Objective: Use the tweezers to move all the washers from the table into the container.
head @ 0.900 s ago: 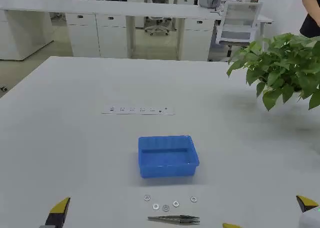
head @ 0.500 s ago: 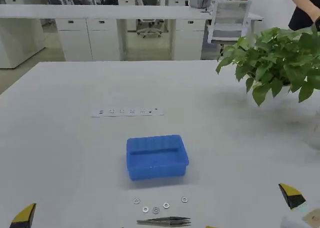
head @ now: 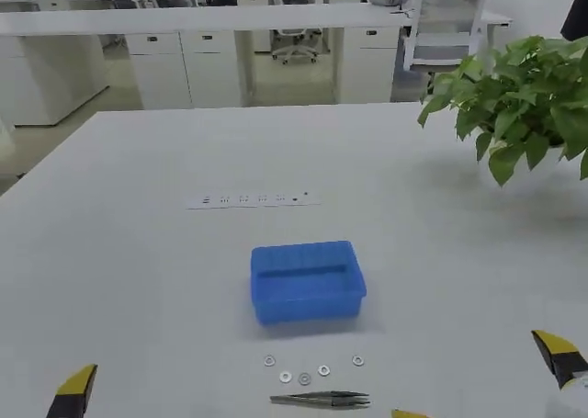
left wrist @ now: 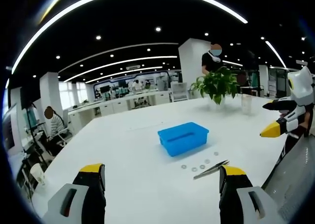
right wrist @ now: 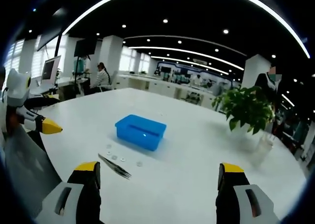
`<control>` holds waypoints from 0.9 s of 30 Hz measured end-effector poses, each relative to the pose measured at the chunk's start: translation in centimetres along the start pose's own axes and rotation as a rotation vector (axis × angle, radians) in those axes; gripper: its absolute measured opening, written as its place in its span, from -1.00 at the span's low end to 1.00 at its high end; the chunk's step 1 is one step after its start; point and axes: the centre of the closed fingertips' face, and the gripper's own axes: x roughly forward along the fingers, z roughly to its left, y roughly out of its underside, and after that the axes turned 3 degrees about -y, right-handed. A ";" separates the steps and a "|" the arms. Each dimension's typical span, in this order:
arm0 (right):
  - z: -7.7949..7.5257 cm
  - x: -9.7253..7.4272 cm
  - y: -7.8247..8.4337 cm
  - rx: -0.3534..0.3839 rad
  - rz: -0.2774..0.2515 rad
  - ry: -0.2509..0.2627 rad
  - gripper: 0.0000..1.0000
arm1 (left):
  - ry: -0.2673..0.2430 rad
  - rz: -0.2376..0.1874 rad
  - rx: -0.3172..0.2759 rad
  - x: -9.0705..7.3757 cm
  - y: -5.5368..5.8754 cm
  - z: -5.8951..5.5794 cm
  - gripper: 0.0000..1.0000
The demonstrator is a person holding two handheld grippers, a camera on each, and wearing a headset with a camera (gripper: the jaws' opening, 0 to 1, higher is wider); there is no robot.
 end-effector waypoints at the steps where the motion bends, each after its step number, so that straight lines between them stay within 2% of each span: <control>1: -0.1 0.0 0.0 0.009 0.001 0.002 0.98 | 0.000 0.003 0.001 0.0 0.1 0.0 0.98; 9: -0.4 0.1 0.5 0.007 0.027 0.021 0.98 | 0.019 -0.001 0.008 0.0 0.0 -0.4 0.97; 11: -0.4 0.2 0.7 0.010 0.035 0.021 0.98 | 0.026 0.012 0.006 0.0 0.2 -0.5 0.92; 15: -0.6 0.1 0.6 0.022 0.031 0.026 0.98 | 0.020 -0.010 0.000 -0.1 -0.1 -0.2 0.93; 18: -0.7 0.1 0.7 0.026 0.036 0.029 0.98 | 0.020 0.027 0.005 0.1 0.6 -0.2 0.93; 22: -0.8 0.2 0.8 0.022 0.044 0.035 0.98 | 0.033 0.050 0.033 0.2 1.0 -0.7 0.92; 27: -1.0 0.1 1.0 0.028 0.051 0.044 0.97 | 0.036 0.053 0.049 0.3 1.0 -0.7 0.93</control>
